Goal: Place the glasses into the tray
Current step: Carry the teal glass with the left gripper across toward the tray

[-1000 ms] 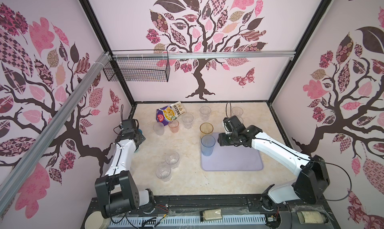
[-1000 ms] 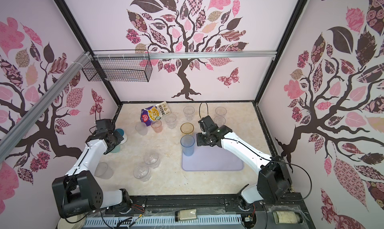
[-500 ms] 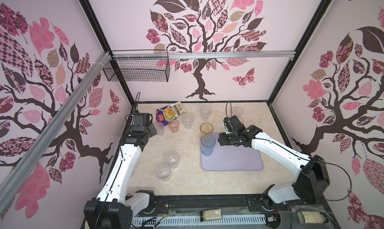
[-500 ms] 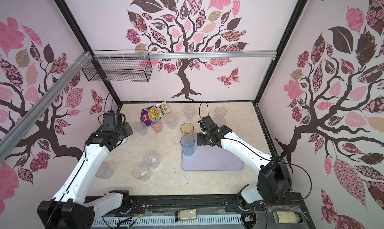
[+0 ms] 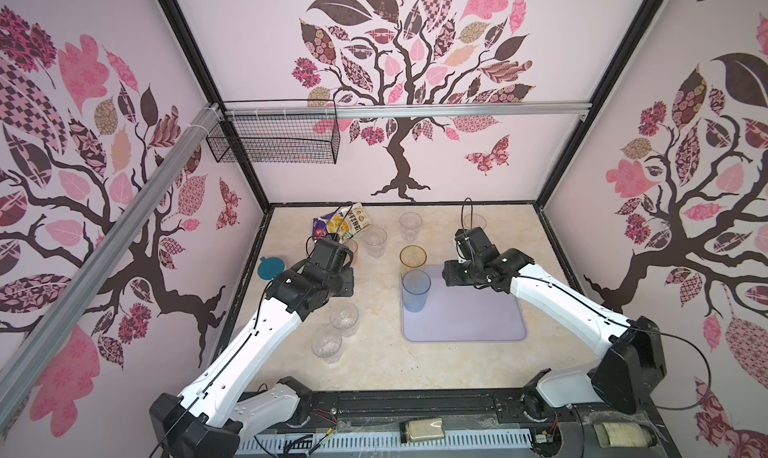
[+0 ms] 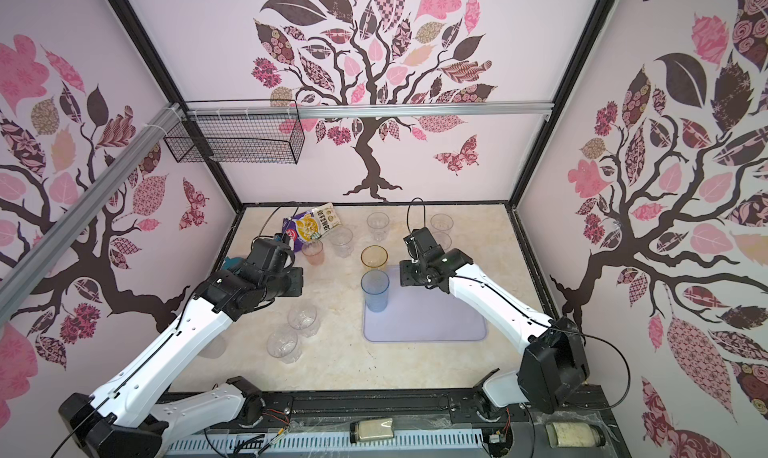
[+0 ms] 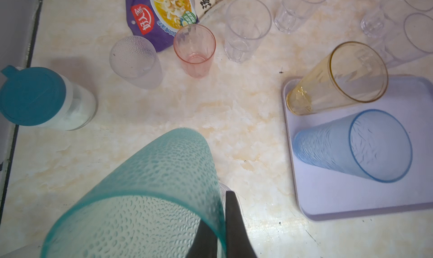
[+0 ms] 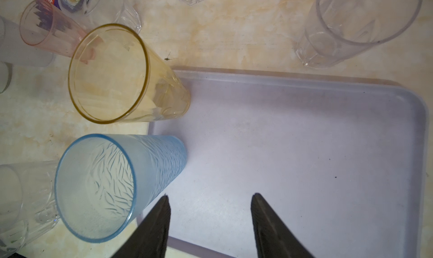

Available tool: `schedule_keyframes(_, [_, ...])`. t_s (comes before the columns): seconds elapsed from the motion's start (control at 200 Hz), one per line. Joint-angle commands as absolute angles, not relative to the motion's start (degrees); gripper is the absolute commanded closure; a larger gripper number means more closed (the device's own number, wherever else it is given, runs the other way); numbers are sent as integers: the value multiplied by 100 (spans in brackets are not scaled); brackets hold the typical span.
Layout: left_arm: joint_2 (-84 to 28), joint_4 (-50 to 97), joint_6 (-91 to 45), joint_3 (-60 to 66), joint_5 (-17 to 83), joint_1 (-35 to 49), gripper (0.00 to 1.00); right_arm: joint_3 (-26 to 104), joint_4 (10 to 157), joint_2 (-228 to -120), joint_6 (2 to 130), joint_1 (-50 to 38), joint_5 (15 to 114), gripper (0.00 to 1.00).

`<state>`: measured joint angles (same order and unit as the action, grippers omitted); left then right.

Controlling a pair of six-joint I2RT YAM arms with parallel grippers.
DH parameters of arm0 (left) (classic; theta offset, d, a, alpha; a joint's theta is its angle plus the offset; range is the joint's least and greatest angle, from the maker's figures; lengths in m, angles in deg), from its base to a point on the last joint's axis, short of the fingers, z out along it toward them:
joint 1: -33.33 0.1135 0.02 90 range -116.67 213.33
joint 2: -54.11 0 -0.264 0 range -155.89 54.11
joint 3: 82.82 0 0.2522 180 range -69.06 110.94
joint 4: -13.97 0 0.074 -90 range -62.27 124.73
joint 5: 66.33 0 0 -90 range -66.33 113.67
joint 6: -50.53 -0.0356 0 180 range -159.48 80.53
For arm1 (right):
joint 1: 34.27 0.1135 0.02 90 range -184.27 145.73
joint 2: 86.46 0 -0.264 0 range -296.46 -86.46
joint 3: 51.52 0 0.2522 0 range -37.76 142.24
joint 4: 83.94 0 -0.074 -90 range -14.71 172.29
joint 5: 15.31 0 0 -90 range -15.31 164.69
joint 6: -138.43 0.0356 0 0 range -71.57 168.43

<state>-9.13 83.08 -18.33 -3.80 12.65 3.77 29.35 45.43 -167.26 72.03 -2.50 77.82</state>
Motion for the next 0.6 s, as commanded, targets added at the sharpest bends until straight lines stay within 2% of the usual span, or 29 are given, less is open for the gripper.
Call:
schedule_keyframes(0.0, [-661, 8739, -2139, -428, 1792, 341, 100, 3000, 4615, -16521, 7224, -288, 7700, 42])
schedule_keyframes(0.13, [-556, 8686, -1841, -622, 2082, -25, 100, 2876, 4678, -16564, 7285, -287, 7616, 42])
schedule_keyframes(0.25, [-692, 8479, -1452, -653, 1769, -1043, 100, 2818, 4705, -16584, 7312, -282, 7587, 42])
schedule_keyframes(0.595, [-1964, 7550, -868, -471, 1162, -2714, 100, 2689, 4781, -16555, 7413, -289, 7549, 42])
